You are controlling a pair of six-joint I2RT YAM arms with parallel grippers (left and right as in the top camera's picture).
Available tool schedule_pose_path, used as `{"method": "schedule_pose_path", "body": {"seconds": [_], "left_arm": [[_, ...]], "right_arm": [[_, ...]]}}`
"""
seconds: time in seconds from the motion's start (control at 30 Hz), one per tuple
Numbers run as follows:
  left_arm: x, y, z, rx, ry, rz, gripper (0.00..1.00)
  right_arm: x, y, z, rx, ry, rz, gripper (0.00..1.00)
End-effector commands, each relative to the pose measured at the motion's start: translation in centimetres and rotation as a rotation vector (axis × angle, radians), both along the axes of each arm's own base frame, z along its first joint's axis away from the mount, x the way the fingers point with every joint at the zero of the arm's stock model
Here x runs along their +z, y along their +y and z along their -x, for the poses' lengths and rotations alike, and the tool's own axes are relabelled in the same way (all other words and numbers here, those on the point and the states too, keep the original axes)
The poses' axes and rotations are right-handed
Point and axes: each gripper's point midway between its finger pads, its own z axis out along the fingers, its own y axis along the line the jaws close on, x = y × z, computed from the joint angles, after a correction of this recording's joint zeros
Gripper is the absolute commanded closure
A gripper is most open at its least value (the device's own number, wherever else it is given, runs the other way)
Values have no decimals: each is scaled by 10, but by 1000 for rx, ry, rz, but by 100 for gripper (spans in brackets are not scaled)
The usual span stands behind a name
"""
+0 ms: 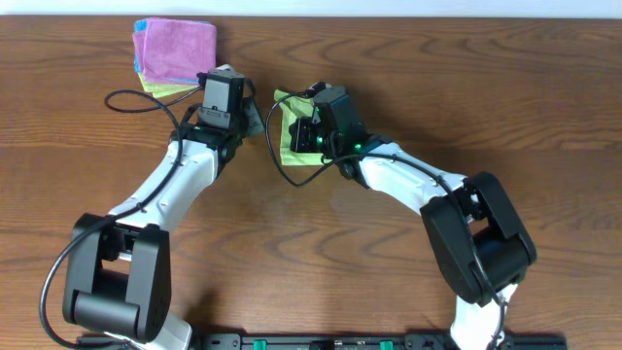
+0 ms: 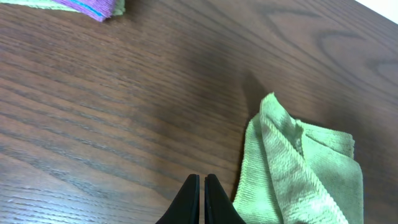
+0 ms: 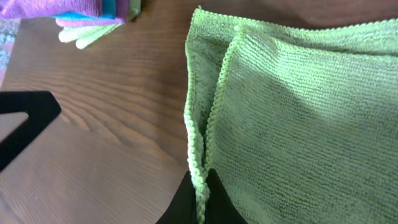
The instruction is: Fold the cloth
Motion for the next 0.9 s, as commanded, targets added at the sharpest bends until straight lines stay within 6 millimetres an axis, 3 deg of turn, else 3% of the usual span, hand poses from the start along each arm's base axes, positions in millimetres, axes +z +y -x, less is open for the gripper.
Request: {"method": "schedule_pose_path", "body": {"seconds": [0.0, 0.03, 0.2, 0.4, 0.5, 0.57, 0.67, 0.87], "left_arm": [[23, 5, -5, 0, -54, -11, 94], [25, 5, -5, 0, -56, -10, 94], [26, 9, -6, 16, -64, -24, 94], [26, 9, -6, 16, -64, -24, 94], [27, 9, -6, 16, -65, -24, 94], [28, 9, -5, 19, -66, -21, 83], [33, 8, -5, 17, -76, -16, 53], [62, 3, -1, 2, -128, 34, 21]], "right_arm": [[-2, 4, 1, 2, 7, 6, 76], [-2, 5, 2, 5, 13, 6, 65], [-1, 13, 10, 55, 39, -30, 44], [2, 26, 28, 151, 100, -97, 30], [1, 30, 38, 189, 138, -116, 30], [0, 27, 41, 189, 156, -113, 32], [9, 13, 31, 150, 143, -109, 32], [57, -30, 1, 82, 35, -132, 25]]}}
